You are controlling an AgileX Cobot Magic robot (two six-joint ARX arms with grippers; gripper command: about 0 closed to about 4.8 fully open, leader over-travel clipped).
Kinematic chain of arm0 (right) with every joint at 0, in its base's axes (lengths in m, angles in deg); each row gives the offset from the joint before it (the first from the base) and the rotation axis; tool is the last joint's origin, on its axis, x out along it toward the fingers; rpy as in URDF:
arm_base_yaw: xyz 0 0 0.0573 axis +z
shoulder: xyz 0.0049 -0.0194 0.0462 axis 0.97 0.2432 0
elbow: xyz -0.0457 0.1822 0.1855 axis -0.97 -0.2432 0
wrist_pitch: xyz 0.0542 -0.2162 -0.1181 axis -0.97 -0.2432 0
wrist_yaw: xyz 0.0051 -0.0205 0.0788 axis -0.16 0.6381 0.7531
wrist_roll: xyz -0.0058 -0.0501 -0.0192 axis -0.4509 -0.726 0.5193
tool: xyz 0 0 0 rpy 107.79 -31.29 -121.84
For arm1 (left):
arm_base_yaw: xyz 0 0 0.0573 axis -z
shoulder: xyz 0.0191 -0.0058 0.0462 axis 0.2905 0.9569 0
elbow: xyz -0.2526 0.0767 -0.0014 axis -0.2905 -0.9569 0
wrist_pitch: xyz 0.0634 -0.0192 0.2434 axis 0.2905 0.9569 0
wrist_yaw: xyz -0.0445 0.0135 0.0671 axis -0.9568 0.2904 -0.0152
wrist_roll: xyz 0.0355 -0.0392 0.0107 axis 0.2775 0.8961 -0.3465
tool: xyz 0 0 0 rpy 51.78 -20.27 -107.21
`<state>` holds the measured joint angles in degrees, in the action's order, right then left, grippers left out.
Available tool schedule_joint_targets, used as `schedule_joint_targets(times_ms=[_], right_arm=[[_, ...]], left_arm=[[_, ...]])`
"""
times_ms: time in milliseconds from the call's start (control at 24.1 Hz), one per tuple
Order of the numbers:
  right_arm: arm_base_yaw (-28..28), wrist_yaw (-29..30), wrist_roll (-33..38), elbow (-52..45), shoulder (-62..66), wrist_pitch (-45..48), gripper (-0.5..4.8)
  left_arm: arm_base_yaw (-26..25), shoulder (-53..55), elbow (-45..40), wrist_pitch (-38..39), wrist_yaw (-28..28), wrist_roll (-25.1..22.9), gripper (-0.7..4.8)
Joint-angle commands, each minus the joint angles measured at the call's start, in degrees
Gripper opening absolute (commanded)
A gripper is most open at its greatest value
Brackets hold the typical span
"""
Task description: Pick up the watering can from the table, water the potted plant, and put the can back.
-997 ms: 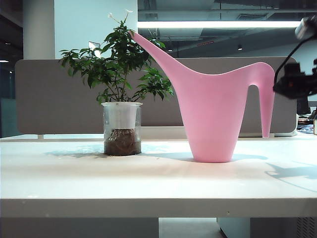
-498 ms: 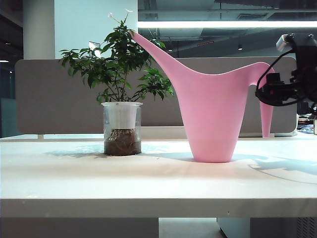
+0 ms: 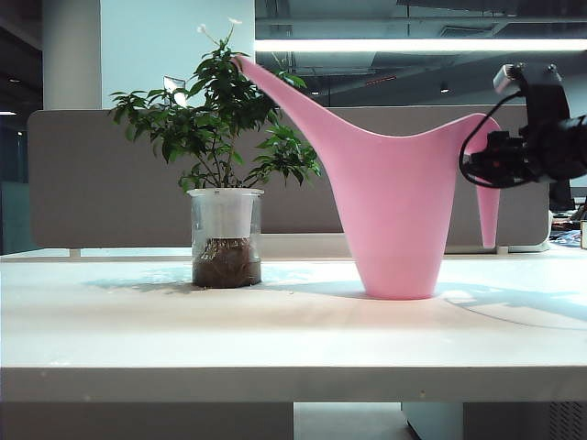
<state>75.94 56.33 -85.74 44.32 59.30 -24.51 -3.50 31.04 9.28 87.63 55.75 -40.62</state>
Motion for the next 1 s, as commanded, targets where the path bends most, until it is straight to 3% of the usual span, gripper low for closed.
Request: schedule_joint_targets(times_ms=[42,581,706,830,997], right_arm=[[-0.1,-0.7,0.7,5.7,-1.8,2.9,-0.06],[-0.1,-0.7,-1.0,28.5,-10.1,-14.5,-0.06],[0.0,-1.4,-8.3,36.3,-11.3,-25.3,-0.06],[0.1,-5.7,-14.7,46.6,-11.2,-38.0,-0.06],[0.8,-10.0,-22.3,55.2,-11.2,-45.9,-0.06]], left_arm=[[0.0,-0.1,0.1,-0.4,-0.2,0.0,-0.05],[0.0,-0.1,0.1,-0.4,-0.2,0.0,-0.05],[0.0,-0.1,0.1,-0.4,-0.2,0.0,-0.05],[0.0,-0.1,0.1,-0.4,-0.2,0.0,-0.05],[0.0,-0.1,0.1,-0.4,-0.2,0.0,-0.05]])
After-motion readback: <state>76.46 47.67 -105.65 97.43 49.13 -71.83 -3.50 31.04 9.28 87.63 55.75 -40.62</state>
